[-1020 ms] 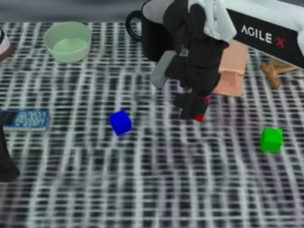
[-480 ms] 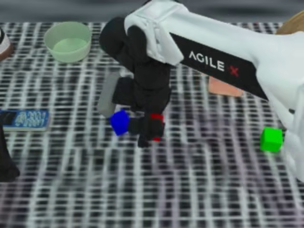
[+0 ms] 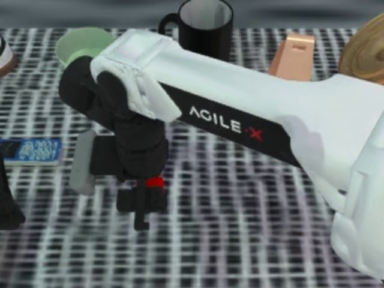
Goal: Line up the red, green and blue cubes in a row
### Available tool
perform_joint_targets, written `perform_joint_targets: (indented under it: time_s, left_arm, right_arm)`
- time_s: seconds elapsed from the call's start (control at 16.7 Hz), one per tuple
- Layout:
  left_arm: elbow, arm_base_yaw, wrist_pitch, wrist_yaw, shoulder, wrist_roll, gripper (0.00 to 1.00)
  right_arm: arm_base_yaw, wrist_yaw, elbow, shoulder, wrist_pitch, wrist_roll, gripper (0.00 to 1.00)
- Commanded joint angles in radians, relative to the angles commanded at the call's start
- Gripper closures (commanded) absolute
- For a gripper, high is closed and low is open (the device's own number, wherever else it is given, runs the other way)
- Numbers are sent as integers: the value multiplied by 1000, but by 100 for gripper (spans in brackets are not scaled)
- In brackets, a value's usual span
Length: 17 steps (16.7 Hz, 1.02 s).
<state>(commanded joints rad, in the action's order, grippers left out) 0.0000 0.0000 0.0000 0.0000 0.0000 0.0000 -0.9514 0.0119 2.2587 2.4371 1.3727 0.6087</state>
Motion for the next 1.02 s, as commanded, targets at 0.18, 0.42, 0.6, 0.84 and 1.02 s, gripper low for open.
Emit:
perform_joint_targets:
  time_s: [0.18, 0.42, 0.6, 0.84, 1.02]
  left_arm:
    - [0, 0, 0, 0, 0, 0, 0]
    - [0, 0, 0, 0, 0, 0, 0]
    - [0, 0, 0, 0, 0, 0, 0]
    - [0, 0, 0, 0, 0, 0, 0]
    - [0, 0, 0, 0, 0, 0, 0]
  right_arm:
    - [3, 1, -20, -5, -19, -2, 100]
    - [3, -1, -148, 6, -165, -4, 100]
    - [-1, 0, -232, 18, -253, -2, 100]
    - [-2, 0, -240, 21, -261, -2, 100]
    - [-2, 0, -240, 21, -261, -2, 77]
